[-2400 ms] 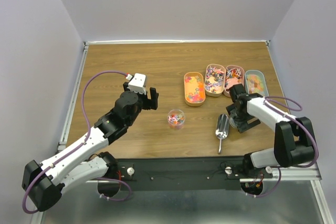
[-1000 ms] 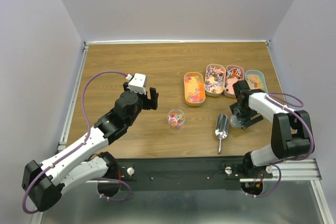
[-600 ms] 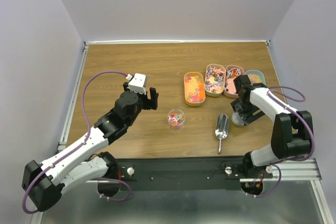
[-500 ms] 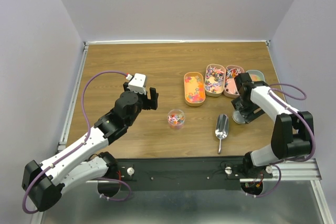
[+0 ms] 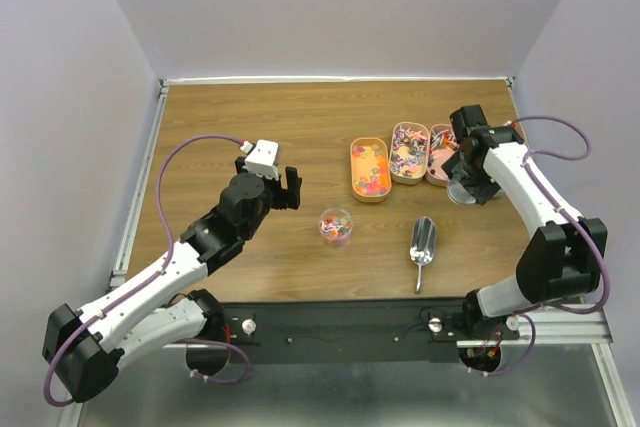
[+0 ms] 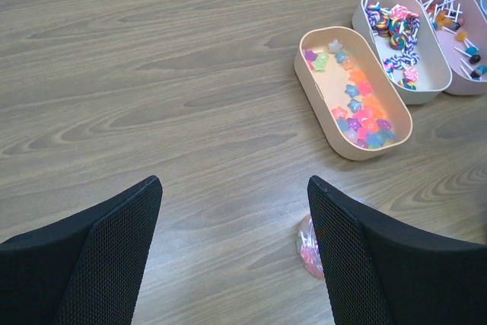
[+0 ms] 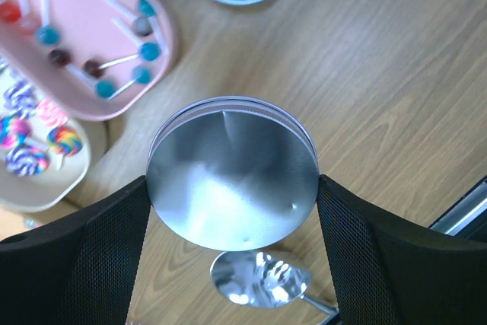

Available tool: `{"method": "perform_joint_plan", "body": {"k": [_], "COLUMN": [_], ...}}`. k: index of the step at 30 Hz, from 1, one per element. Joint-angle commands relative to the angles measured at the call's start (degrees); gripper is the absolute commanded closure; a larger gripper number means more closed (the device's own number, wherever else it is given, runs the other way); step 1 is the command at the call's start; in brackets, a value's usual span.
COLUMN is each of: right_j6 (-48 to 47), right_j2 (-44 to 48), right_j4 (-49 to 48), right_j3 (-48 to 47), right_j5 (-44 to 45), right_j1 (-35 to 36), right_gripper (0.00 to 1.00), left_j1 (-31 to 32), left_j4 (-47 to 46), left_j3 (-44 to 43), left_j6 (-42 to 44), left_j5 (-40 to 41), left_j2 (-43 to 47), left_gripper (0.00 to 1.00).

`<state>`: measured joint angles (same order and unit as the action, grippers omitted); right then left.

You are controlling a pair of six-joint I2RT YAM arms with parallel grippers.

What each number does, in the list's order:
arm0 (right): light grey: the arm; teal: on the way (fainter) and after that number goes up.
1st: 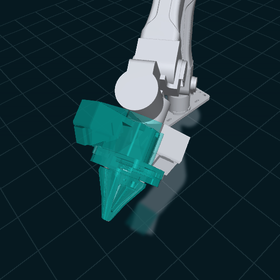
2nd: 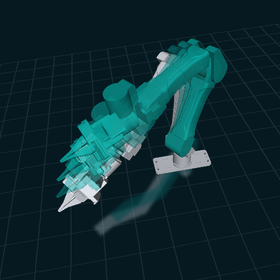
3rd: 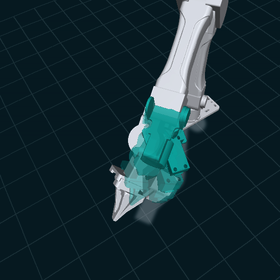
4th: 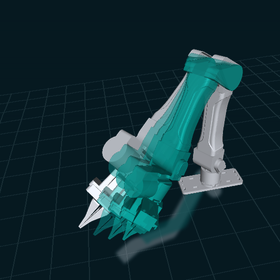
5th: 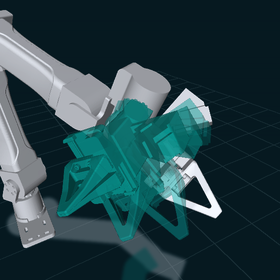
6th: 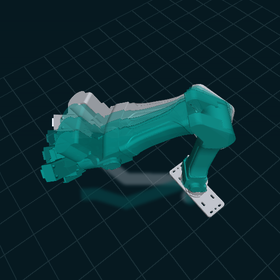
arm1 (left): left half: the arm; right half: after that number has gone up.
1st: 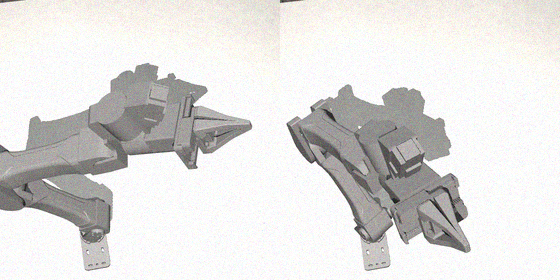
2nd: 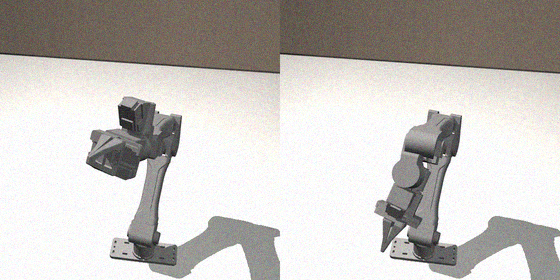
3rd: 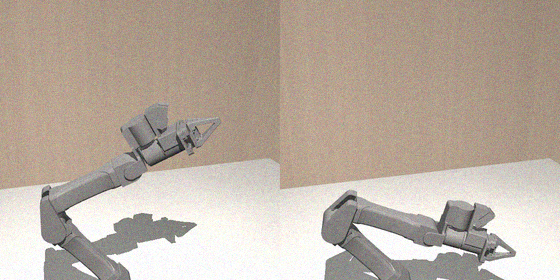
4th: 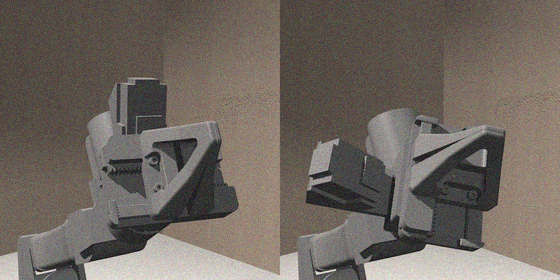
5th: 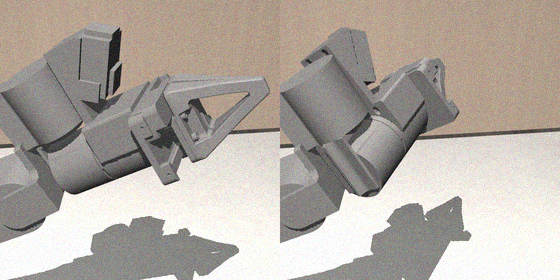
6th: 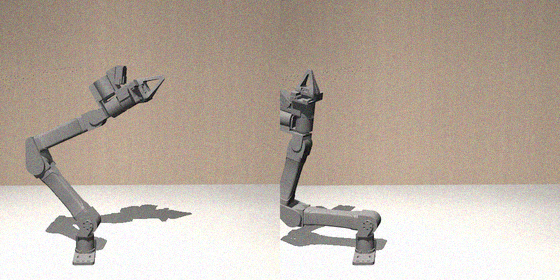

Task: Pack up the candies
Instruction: Pick up the bottle lid at the center of the board.

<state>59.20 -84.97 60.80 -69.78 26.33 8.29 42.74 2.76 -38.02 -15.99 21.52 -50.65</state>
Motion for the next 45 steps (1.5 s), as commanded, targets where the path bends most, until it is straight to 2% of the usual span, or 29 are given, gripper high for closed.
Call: {"method": "perform_joint_plan", "body": {"k": [1, 9, 17, 22, 31, 45], "right_j6": [-5.1, -9.5, -12.9, -14.5, -17.3, -16.2], "right_j2": [-3.2, -10.6, -18.2, -22.3, -25.9, -28.2], "right_j4": [3.7, 3.5, 0.5, 0.1, -1.2, -2.2], "right_j3": [-6.8, -15.9, -23.1, -28.2, -29.9, -27.1], "right_j5": [3.2, -0.2, -6.7, -9.8, -14.6, -16.6], "right_j1": [5.7, 15.6, 27.3, 33.9, 40.5, 45.1], "right_gripper": [0.18, 0.16, 0.16, 0.17, 0.16, 0.14], "left_j1": [-0.6, -3.0, -13.7, -16.9, -23.0, -23.7], "left_j4": [0.5, 2.1, 3.8, 4.9, 5.4, 4.8], "left_j3": [-0.2, -0.7, -1.4, -1.9, -2.4, -2.3], "left_j6": [-1.1, -3.3, -6.2, -7.0, -7.6, -7.1], "left_j5": [2.2, 2.8, 0.7, 0.7, -3.2, -5.6], "left_j2": [-0.3, -1.0, -3.1, -4.8, -7.0, -7.7], "left_gripper": [0.15, 0.15, 0.15, 0.15, 0.15, 0.16]}}
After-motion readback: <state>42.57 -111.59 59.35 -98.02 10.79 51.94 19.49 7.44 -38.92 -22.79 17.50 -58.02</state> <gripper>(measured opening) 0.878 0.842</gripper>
